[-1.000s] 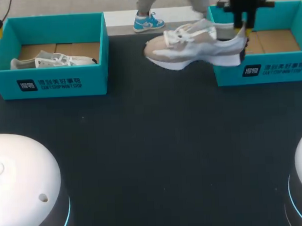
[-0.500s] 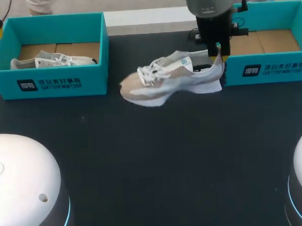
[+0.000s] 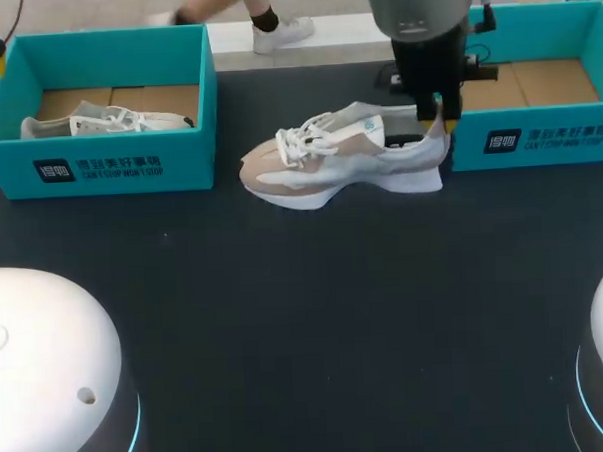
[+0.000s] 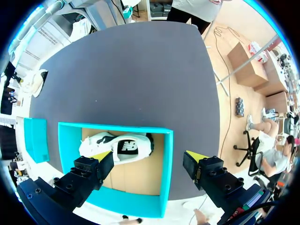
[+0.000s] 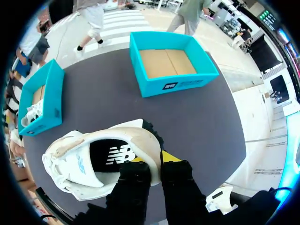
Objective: Take the shoe out of the shoebox, open the shoe tongue, remove and reinsert the insole, then place the shoe into the shoebox
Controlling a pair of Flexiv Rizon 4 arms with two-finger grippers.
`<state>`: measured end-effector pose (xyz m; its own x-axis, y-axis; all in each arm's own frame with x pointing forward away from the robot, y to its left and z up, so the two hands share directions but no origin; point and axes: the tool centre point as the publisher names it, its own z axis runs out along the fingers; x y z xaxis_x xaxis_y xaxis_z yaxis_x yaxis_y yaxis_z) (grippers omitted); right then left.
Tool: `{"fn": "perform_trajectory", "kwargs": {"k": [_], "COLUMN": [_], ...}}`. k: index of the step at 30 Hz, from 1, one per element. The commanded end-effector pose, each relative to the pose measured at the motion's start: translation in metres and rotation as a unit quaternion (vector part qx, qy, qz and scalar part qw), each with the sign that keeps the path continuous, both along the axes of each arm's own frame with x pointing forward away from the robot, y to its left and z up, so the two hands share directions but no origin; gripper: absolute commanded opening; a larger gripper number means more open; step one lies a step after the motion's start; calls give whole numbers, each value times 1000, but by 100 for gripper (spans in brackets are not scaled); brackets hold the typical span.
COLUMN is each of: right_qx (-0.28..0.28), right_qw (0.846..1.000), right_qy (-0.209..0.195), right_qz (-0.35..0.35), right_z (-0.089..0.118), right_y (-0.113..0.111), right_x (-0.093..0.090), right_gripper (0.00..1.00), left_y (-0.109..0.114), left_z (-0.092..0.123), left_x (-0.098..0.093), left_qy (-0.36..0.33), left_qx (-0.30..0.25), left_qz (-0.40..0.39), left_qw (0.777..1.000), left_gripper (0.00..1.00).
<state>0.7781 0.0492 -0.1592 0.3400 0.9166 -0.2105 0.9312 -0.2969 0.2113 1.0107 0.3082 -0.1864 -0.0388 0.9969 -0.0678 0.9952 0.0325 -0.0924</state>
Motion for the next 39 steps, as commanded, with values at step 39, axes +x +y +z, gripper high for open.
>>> {"fn": "perform_trajectory", "kwargs": {"k": [39], "right_qx": [45], "right_qw": [985], "right_qy": [6], "right_qz": [-169], "right_z": [-183], "right_y": [99], "right_x": [-89], "right_gripper": [0], "left_y": [0], "left_z": [0], "left_x": [-1], "left_qy": [0], "left_qx": [1], "left_qz": [0], "left_qw": [1000], "left_gripper": [100]}}
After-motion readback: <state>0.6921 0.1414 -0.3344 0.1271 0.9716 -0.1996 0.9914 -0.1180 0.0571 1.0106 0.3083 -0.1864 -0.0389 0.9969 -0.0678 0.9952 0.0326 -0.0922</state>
